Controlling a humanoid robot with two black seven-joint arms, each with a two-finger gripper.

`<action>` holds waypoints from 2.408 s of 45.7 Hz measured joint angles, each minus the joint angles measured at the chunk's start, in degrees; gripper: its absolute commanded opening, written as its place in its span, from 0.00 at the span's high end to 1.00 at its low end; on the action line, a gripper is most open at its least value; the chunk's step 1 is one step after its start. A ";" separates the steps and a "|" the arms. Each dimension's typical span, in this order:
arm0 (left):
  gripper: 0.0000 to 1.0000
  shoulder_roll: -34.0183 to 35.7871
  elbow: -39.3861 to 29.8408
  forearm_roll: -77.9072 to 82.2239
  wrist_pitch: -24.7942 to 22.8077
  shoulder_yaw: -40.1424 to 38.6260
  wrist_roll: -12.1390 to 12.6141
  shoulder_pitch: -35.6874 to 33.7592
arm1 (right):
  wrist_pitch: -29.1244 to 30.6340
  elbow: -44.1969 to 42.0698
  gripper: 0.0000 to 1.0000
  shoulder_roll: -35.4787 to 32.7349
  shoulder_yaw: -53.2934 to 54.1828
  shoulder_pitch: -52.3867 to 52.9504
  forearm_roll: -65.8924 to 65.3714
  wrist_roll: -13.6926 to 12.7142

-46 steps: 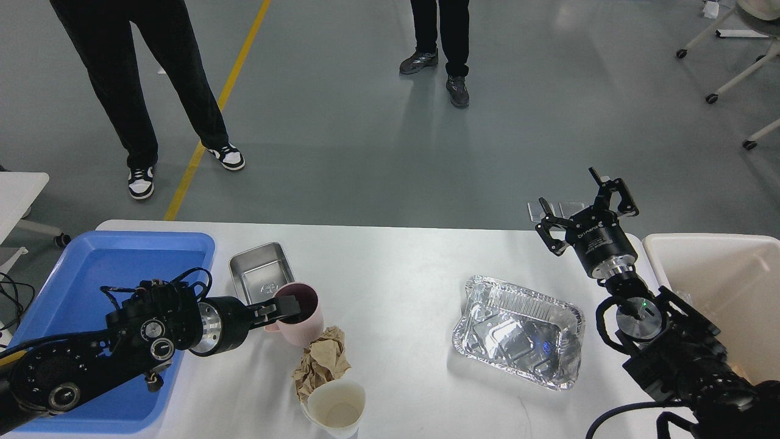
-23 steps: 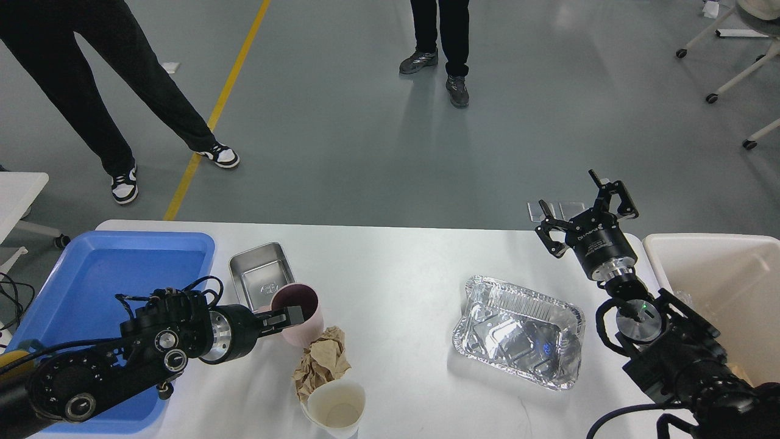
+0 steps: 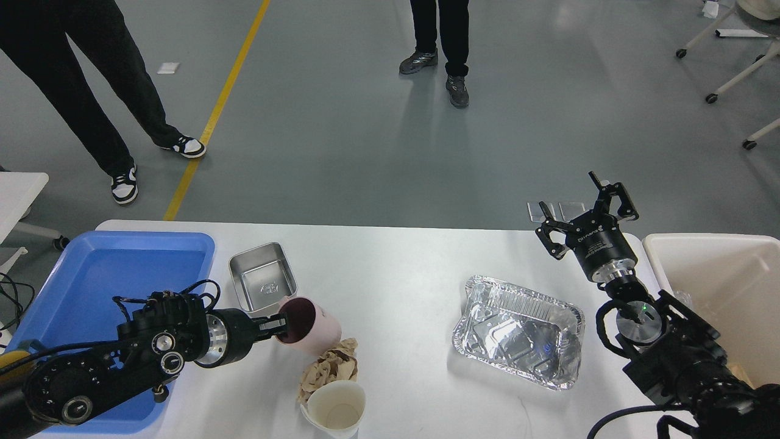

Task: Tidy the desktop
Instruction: 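Reach the left gripper to the pink mug and grasp it, then lift the pink mug with the left gripper toward the blue tub, then lower the pink mug into the tub and open the left gripper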

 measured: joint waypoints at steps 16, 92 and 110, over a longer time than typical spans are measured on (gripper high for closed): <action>1.00 3.62 -2.92 -1.00 -8.56 -2.59 1.59 -1.52 | 0.00 0.00 0.00 0.00 -0.01 0.27 0.00 -0.08; 1.00 31.05 1.91 5.65 -41.47 -21.76 -9.37 9.16 | 0.07 2.13 0.00 0.05 -0.05 0.38 -0.79 -0.09; 1.00 30.54 2.99 12.06 -33.69 -20.90 -13.87 13.31 | 0.09 2.13 0.00 0.07 -0.05 0.16 -0.79 -0.09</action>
